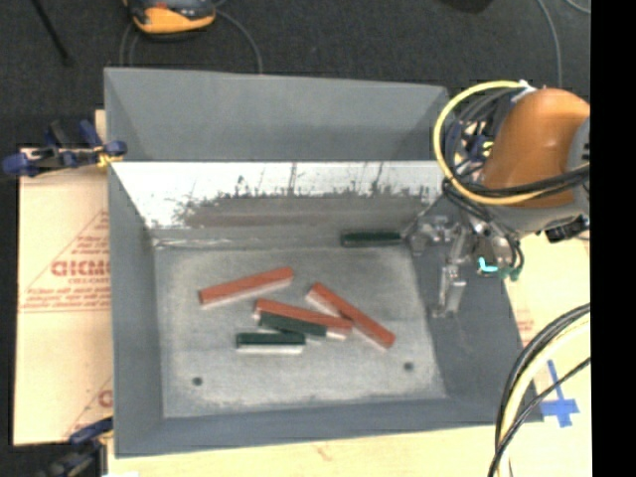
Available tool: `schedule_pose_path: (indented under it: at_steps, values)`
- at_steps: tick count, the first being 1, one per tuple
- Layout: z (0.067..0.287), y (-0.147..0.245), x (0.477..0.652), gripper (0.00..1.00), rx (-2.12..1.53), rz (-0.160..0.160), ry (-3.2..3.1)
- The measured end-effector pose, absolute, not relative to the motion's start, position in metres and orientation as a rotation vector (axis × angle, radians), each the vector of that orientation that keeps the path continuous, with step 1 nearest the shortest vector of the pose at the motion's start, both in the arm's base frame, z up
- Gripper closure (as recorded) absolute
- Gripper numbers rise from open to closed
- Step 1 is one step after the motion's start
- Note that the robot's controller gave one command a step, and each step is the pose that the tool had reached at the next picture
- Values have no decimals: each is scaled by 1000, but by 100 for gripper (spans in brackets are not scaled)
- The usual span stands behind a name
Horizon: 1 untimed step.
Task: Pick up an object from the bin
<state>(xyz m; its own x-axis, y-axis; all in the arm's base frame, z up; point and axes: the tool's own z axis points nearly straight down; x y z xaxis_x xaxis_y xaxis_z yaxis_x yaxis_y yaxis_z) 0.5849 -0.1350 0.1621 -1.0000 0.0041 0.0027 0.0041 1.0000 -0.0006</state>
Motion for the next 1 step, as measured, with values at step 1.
schedule_pose_path:
  at_steps: [1]
  values:
    - [166,-135,587,0,-1,3,-3146]
